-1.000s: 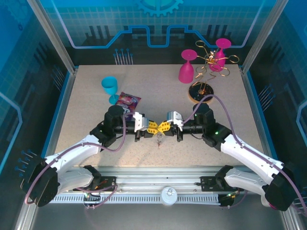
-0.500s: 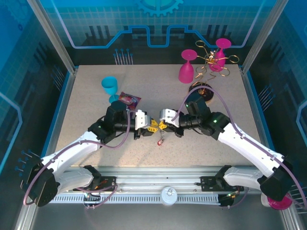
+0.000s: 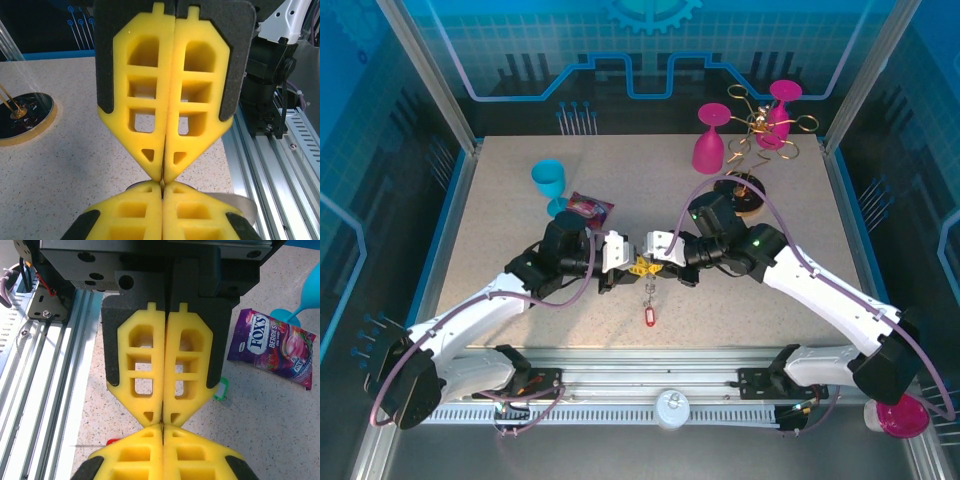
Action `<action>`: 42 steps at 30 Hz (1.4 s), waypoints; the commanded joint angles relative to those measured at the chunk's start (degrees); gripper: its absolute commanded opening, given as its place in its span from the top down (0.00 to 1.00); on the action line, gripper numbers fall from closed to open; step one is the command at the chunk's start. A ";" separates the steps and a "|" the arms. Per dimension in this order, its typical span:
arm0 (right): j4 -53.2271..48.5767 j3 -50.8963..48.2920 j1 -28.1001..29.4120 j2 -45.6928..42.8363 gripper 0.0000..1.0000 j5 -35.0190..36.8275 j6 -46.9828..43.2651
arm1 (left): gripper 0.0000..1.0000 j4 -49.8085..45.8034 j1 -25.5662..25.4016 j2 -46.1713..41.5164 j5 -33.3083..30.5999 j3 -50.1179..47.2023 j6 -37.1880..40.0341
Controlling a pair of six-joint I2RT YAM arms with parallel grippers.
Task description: Put the keys on the keyring
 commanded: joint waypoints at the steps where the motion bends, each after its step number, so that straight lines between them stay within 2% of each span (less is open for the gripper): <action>1: 2.97 1.30 1.15 -0.41 1.00 -5.34 1.79 | 0.99 -0.38 -0.29 -0.11 1.14 1.35 0.66; 5: 7.22 -1.75 0.22 -2.74 0.98 -5.30 5.01 | 1.00 2.66 -0.25 -1.05 -0.36 -0.34 0.09; 7: 12.09 -5.26 -1.47 -5.57 0.75 -5.65 8.26 | 1.00 4.86 -0.17 -1.78 -0.86 -1.52 -0.26; 8: 15.17 -7.62 -2.74 -7.78 0.67 -6.13 10.23 | 1.00 6.17 -0.25 -2.12 -0.88 -2.21 -0.61; 10: 21.73 -12.64 -5.14 -12.03 0.56 -7.33 14.02 | 1.00 8.78 -0.17 -2.66 -0.91 -3.47 -1.20; 11: 24.99 -15.12 -6.21 -13.99 0.56 -7.58 15.69 | 1.00 10.03 -0.24 -2.83 -0.83 -4.13 -1.39; 13: 32.52 -22.36 -7.65 -17.80 0.57 -6.87 17.95 | 1.00 13.56 -0.14 -3.20 -0.15 -5.54 -2.12; 17: 40.26 -29.15 -7.87 -19.80 0.63 -6.45 19.01 | 1.00 19.86 -0.20 -3.57 1.50 -7.82 -3.79; 22: 43.41 -29.49 -7.59 -17.43 0.67 -11.69 20.33 | 1.00 26.86 -0.18 -4.07 1.94 -10.14 -7.15; 25: 44.59 -29.23 -7.22 -16.39 0.70 -12.20 20.33 | 1.00 28.34 -0.20 -3.87 2.35 -10.64 -8.17; 32: 46.69 -28.46 -6.99 -14.53 0.78 -14.13 20.79 | 1.00 30.27 -0.17 -3.23 3.33 -10.82 -9.53; 42: 49.10 -28.01 -6.55 -14.13 0.81 -14.52 21.65 | 1.00 29.08 -0.14 -2.96 3.57 -10.64 -8.88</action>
